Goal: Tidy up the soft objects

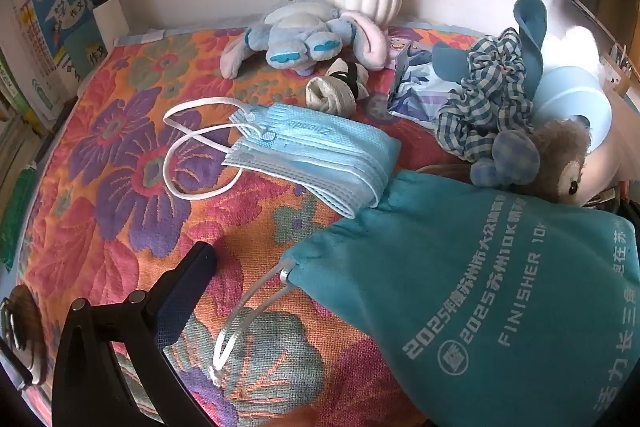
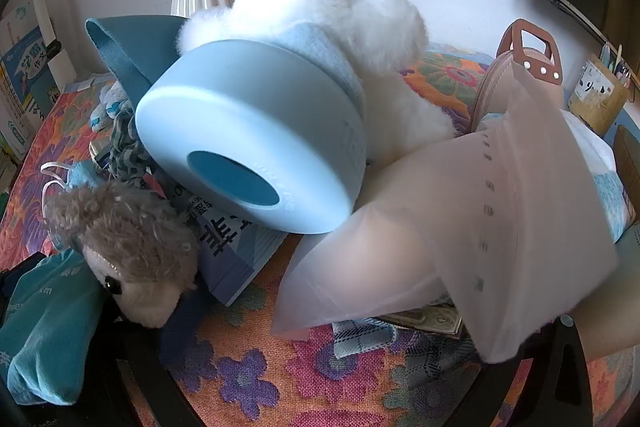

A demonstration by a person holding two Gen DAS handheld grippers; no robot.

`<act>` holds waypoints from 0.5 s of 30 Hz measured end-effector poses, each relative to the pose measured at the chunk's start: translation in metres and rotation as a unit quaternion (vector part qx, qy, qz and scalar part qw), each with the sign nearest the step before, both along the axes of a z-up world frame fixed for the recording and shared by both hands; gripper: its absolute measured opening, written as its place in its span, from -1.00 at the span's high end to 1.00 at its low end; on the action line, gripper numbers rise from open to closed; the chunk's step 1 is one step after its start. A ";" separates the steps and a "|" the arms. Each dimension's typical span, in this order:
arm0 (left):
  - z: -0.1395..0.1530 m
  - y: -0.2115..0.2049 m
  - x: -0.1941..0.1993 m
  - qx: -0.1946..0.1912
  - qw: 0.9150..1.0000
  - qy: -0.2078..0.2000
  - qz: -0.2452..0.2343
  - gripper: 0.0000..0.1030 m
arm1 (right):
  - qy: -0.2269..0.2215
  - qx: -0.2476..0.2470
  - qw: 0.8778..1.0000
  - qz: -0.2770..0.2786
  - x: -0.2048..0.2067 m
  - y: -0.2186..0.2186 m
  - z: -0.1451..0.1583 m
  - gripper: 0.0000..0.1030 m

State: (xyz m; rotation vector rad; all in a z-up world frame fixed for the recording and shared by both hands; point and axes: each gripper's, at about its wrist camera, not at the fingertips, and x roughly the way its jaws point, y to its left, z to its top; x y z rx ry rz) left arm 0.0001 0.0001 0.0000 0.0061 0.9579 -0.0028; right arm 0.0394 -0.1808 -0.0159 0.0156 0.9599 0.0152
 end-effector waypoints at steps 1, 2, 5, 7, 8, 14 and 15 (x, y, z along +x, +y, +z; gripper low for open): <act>0.000 0.000 0.000 0.004 1.000 -0.003 0.000 -1.00 | 0.001 0.001 1.000 0.000 0.000 0.000 0.000 -1.00; 0.000 0.000 0.000 0.003 1.000 -0.004 0.000 -1.00 | 0.000 0.004 1.000 0.000 0.000 0.000 0.000 -1.00; 0.000 0.000 -0.001 0.001 1.000 0.002 0.001 -1.00 | 0.003 0.000 1.000 0.000 0.000 0.000 0.000 -1.00; 0.001 0.001 -0.007 0.000 1.000 0.010 -0.001 -1.00 | 0.014 0.001 1.000 -0.003 -0.004 0.000 0.001 -1.00; 0.001 0.000 -0.013 0.003 1.000 0.015 -0.004 -1.00 | 0.024 0.002 1.000 -0.006 -0.008 0.000 0.002 -1.00; 0.005 0.010 -0.056 -0.011 0.999 0.045 -0.023 -0.99 | 0.083 0.007 0.996 0.032 -0.051 -0.001 0.005 -1.00; 0.006 0.009 -0.063 -0.013 0.999 0.045 -0.027 -0.99 | 0.082 0.009 0.996 0.041 -0.058 -0.001 0.006 -1.00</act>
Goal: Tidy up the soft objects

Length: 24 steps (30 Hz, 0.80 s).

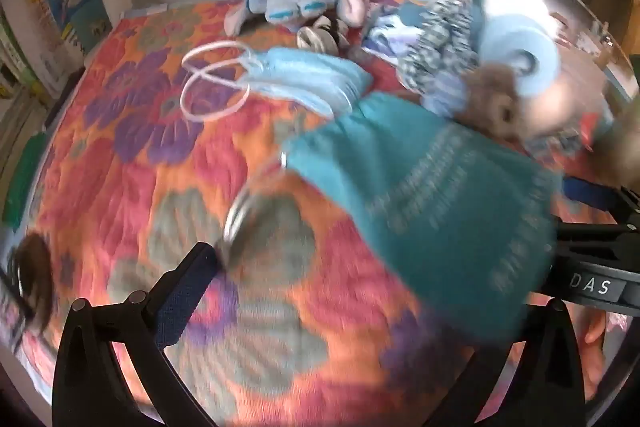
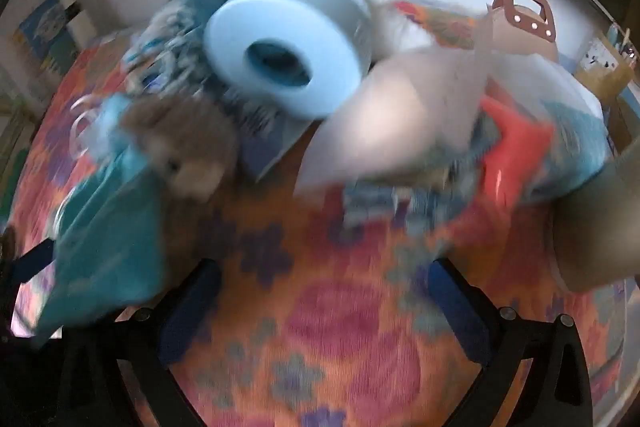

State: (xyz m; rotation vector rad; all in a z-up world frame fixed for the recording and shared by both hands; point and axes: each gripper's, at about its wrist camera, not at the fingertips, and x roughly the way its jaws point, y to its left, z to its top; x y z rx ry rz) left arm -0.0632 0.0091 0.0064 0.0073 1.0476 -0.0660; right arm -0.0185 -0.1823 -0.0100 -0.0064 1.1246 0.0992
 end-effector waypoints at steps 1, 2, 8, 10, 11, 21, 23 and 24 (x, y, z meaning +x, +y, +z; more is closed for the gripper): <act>0.003 -0.001 -0.007 -0.002 1.000 -0.002 -0.003 -0.99 | 0.004 0.002 1.000 0.009 -0.009 0.000 0.001 -1.00; 0.009 -0.003 -0.018 -0.004 1.000 -0.012 -0.009 -0.99 | 0.006 0.002 1.000 0.015 -0.018 -0.001 0.003 -1.00; 0.067 -0.017 -0.076 0.029 0.990 -0.133 -0.031 -0.99 | -0.052 0.016 0.998 0.028 -0.084 -0.005 0.031 -1.00; 0.089 -0.020 -0.087 0.011 0.984 -0.177 -0.033 -0.99 | -0.107 0.014 0.994 0.022 -0.100 -0.013 0.061 -1.00; 0.097 -0.019 -0.084 0.006 0.982 -0.186 -0.032 -0.99 | -0.138 0.018 0.990 0.016 -0.107 -0.013 0.077 -1.00; 0.066 -0.019 -0.037 0.000 0.974 -0.226 -0.004 -0.99 | -0.229 -0.014 0.973 -0.008 -0.080 -0.017 0.087 -1.00; 0.049 -0.016 -0.024 -0.005 0.977 -0.211 0.009 -0.99 | -0.220 -0.014 0.975 -0.008 -0.064 -0.013 0.067 -1.00; 0.044 -0.014 -0.022 -0.005 0.978 -0.206 0.012 -0.99 | -0.213 -0.020 0.977 -0.008 -0.058 -0.011 0.060 -1.00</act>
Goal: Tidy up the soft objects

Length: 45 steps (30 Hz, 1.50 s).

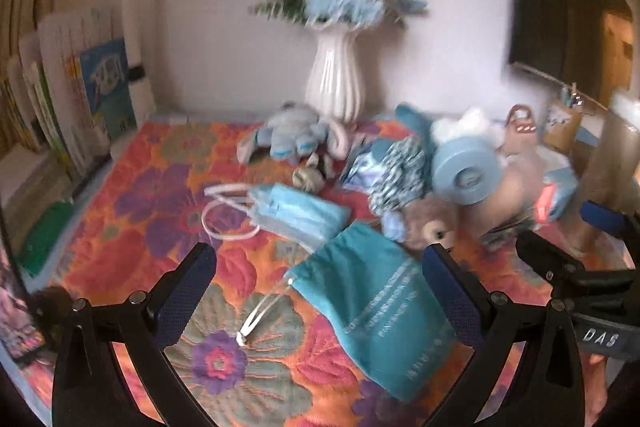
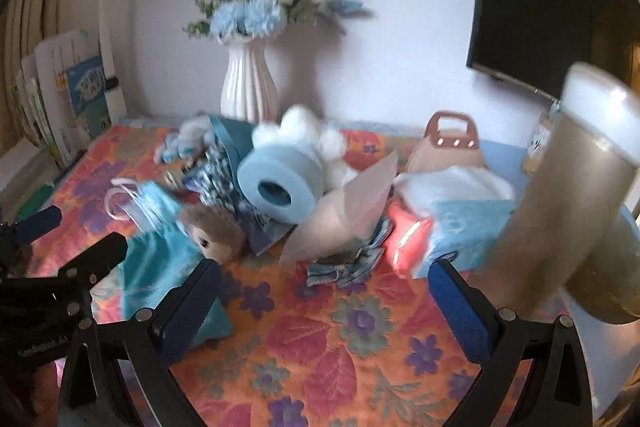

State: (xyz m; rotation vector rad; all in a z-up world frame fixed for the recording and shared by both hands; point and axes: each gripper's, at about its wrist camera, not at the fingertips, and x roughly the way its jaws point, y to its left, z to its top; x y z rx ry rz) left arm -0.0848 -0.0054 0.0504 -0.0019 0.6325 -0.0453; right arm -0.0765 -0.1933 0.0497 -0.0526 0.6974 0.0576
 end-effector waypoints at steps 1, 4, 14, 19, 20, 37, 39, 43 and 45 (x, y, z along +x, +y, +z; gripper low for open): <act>-0.006 0.002 0.004 -0.004 1.000 0.013 0.006 -0.99 | 0.007 -0.004 1.000 0.002 0.005 0.001 -0.006 -1.00; -0.010 0.006 0.006 -0.021 1.000 0.021 0.000 -0.99 | 0.015 -0.006 1.000 0.007 0.010 0.003 -0.013 -1.00; -0.010 -0.003 -0.002 -0.020 1.000 0.017 -0.017 -0.99 | 0.022 -0.019 1.000 -0.002 0.013 0.003 -0.020 -1.00; -0.009 0.001 0.000 -0.033 0.999 0.019 -0.024 -0.99 | 0.020 -0.015 1.000 0.002 0.012 0.003 -0.020 -1.00; -0.009 0.000 0.000 -0.032 0.999 0.019 -0.024 -0.99 | 0.020 -0.017 1.000 0.001 0.012 0.004 -0.021 -1.00; -0.008 -0.006 -0.003 -0.017 0.999 0.015 -0.034 -0.99 | 0.027 -0.008 1.000 -0.006 0.013 0.003 -0.022 -1.00; -0.008 -0.006 -0.002 -0.018 0.999 0.016 -0.033 -0.99 | 0.028 -0.008 1.000 -0.006 0.014 0.002 -0.022 -1.00; -0.009 -0.006 -0.002 -0.017 0.999 0.017 -0.031 -0.99 | 0.027 -0.006 1.000 -0.006 0.013 0.001 -0.022 -1.00; -0.009 -0.006 -0.001 -0.018 0.999 0.018 -0.028 -0.99 | 0.027 -0.003 1.000 -0.006 0.014 0.001 -0.022 -1.00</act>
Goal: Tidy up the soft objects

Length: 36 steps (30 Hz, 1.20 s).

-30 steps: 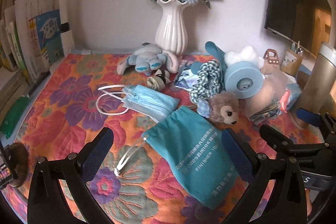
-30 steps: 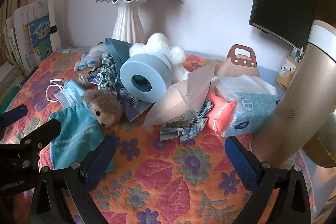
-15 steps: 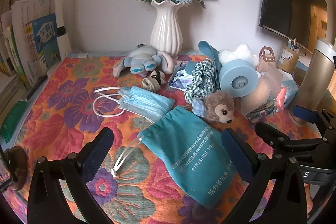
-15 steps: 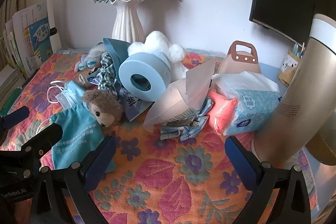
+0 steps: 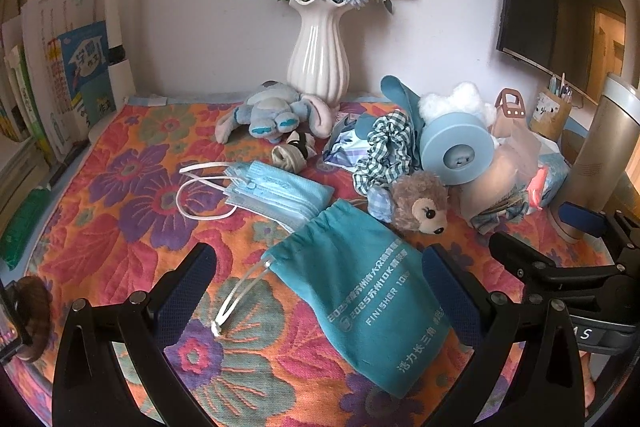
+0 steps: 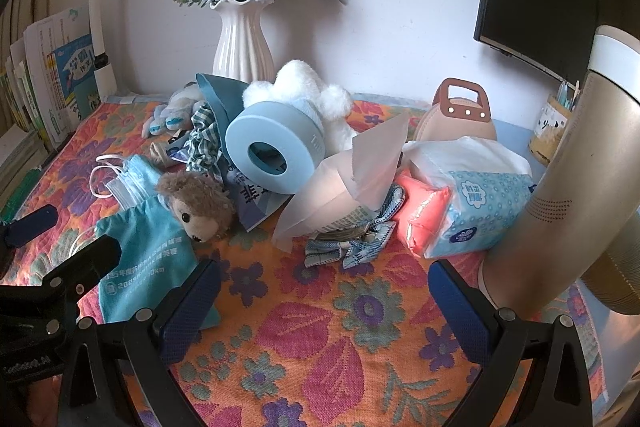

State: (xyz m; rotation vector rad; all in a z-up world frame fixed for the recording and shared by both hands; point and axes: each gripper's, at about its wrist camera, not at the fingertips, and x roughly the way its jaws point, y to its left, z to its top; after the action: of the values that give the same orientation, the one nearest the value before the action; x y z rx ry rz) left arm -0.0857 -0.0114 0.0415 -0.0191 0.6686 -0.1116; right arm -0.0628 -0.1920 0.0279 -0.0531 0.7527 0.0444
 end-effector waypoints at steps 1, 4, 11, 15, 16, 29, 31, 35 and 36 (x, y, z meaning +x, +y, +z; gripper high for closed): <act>0.000 0.001 0.000 -0.001 1.000 0.001 0.002 -0.99 | 0.001 0.001 1.000 0.001 0.000 0.000 0.000 -1.00; 0.000 0.002 -0.001 -0.003 1.000 -0.002 0.003 -0.99 | 0.003 -0.001 1.000 0.003 0.001 0.002 -0.001 -1.00; 0.002 0.003 -0.003 -0.010 1.000 -0.006 -0.004 -0.99 | 0.005 -0.019 1.000 0.001 0.001 0.009 -0.003 -1.00; 0.002 0.003 -0.002 -0.015 1.000 -0.005 -0.005 -0.99 | 0.007 -0.024 1.000 0.003 0.002 0.011 -0.004 -1.00; 0.002 0.003 -0.002 -0.017 1.000 -0.005 -0.005 -0.99 | 0.007 -0.026 1.000 0.003 0.002 0.012 -0.004 -1.00; 0.004 0.046 0.003 -0.104 0.994 0.039 0.014 -0.99 | -0.002 -0.016 1.000 0.018 -0.002 0.012 0.001 -1.00; 0.012 0.055 0.002 -0.102 0.994 0.043 0.009 -0.98 | -0.004 -0.008 1.000 0.029 -0.005 0.014 0.005 -1.00; 0.029 0.062 0.006 -0.092 0.995 0.047 -0.005 -0.99 | 0.028 0.038 0.995 0.084 -0.010 0.029 0.010 -1.00; 0.031 0.065 0.011 -0.099 0.993 0.057 -0.011 -0.99 | 0.039 0.043 0.994 0.098 -0.011 0.036 0.010 -1.00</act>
State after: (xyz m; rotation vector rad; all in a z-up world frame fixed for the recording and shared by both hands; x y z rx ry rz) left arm -0.0752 0.0533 0.0726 -0.2096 0.7691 -0.1991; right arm -0.0740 -0.1559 0.0376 -0.0438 0.8219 0.2661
